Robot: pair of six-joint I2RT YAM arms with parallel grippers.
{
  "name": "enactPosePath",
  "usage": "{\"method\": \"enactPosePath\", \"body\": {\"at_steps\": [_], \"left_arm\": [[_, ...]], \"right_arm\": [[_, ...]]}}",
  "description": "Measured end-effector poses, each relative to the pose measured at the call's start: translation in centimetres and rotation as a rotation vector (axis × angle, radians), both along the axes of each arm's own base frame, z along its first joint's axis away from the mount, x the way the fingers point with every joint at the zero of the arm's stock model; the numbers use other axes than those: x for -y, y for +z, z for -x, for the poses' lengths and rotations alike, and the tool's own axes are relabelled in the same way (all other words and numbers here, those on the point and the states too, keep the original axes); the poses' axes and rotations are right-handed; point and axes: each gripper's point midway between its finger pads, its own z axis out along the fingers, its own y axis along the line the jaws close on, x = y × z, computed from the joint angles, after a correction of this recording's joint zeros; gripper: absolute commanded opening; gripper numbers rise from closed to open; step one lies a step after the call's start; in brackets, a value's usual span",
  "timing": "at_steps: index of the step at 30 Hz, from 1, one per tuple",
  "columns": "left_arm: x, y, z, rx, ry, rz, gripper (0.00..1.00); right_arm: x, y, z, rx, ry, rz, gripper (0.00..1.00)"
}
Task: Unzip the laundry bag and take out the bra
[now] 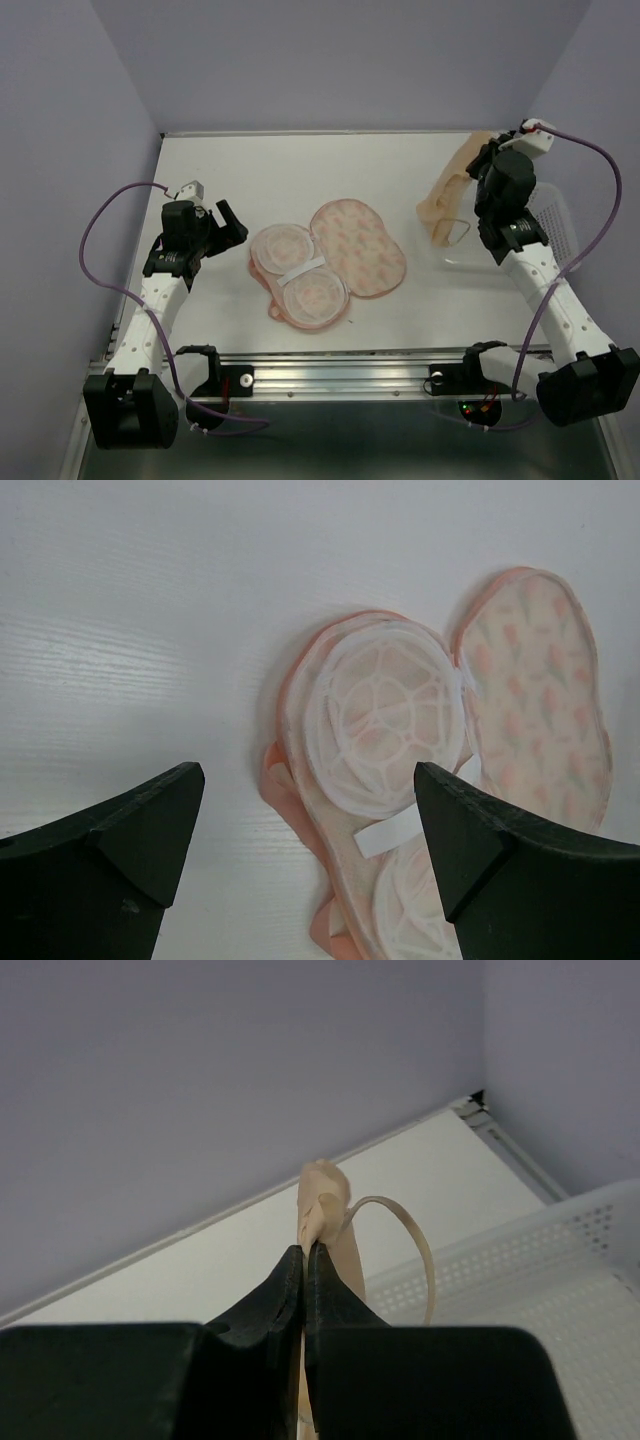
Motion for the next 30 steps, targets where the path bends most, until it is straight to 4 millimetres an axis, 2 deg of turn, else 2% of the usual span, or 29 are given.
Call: {"method": "enactPosePath", "body": {"at_steps": [5,7,8,9,11,14,18,20,21,22,25,27,30], "left_arm": [[0.2,0.1,0.0,0.002,-0.008,0.006,0.99],[0.3,0.1,0.1,0.002,-0.013,0.01,0.99],[0.3,0.1,0.1,0.002,-0.015,0.011,0.99],[0.4,0.1,0.1,0.002,-0.017,0.013,0.99],[0.5,0.1,0.1,0.001,-0.022,0.016,0.99],[0.6,0.1,0.2,0.001,-0.029,0.021,0.99],[0.7,0.1,0.2,0.001,-0.034,0.025,0.99],[0.7,0.1,0.2,0.001,-0.035,0.025,0.99],[0.7,0.1,0.2,0.001,-0.035,0.025,0.99],[0.7,0.1,0.2,0.001,-0.035,0.025,0.99],[0.7,0.1,0.2,0.001,-0.035,0.025,0.99],[0.7,0.1,0.2,0.0,-0.036,0.026,0.99],[0.8,0.0,0.3,-0.002,-0.038,0.028,0.99]], "right_arm": [[7.7,-4.2,0.9,-0.072,-0.151,-0.059,0.01],[11.9,-7.0,1.6,-0.113,-0.231,-0.111,0.01],[12.8,-8.0,1.8,-0.129,-0.239,-0.133,0.01],[14.8,-9.7,2.5,-0.157,-0.282,-0.162,0.01],[17.4,-12.6,3.5,-0.208,-0.336,-0.21,0.01],[19.6,-15.8,4.4,-0.266,-0.396,-0.268,0.01],[20.4,-18.7,3.9,-0.323,-0.414,-0.314,0.01],[20.6,-20.4,3.3,-0.349,-0.413,-0.337,0.24],[20.6,-21.1,3.1,-0.361,-0.413,-0.344,0.43],[20.6,-22.1,3.0,-0.379,-0.411,-0.354,0.69],[20.5,-24.2,2.9,-0.428,-0.41,-0.38,0.94],[20.2,-24.4,3.1,-0.442,-0.406,-0.382,1.0],[20.0,-23.0,3.8,-0.438,-0.404,-0.366,1.0]]}}
